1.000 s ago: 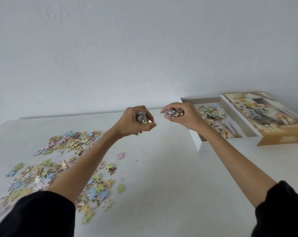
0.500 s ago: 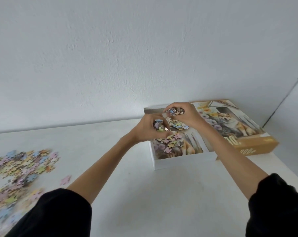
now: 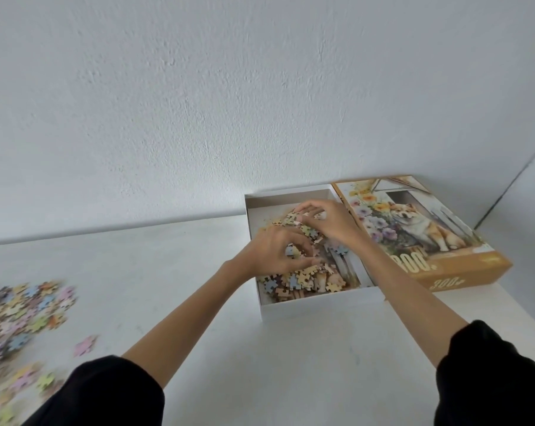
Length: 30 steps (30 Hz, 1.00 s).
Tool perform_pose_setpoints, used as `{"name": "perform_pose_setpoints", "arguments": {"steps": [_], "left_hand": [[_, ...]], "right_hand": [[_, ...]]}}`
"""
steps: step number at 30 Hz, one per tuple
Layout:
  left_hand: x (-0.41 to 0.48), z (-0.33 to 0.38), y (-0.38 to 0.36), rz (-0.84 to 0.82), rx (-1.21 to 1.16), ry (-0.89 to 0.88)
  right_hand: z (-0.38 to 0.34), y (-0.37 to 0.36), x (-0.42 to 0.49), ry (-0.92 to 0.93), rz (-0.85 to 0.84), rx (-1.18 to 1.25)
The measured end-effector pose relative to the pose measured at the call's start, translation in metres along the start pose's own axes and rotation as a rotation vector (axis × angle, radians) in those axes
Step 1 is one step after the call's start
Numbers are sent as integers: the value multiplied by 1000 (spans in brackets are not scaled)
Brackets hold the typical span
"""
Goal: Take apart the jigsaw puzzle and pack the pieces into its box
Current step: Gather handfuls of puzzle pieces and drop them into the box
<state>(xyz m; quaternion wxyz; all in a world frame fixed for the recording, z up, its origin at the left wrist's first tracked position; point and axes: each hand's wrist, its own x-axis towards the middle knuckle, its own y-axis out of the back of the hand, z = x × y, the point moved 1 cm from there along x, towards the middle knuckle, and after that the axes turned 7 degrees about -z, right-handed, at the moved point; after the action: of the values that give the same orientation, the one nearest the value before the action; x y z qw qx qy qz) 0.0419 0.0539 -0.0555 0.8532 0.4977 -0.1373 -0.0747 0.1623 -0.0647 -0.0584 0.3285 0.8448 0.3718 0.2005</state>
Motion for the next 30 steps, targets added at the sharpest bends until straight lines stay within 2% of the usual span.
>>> {"name": "perform_pose_setpoints", "arguments": {"steps": [8, 16, 21, 30], "left_hand": [[-24, 7, 19, 27, -156, -35], [-107, 5, 62, 120, -260, 29], [-190, -15, 96, 209, -260, 156], [-374, -83, 153, 303, -138, 374]], "right_hand": [[-18, -2, -3, 67, 71, 12], [-98, -30, -10, 180, 94, 64], [-162, -85, -17, 232, 74, 112], [-265, -234, -23, 269, -66, 193]]}}
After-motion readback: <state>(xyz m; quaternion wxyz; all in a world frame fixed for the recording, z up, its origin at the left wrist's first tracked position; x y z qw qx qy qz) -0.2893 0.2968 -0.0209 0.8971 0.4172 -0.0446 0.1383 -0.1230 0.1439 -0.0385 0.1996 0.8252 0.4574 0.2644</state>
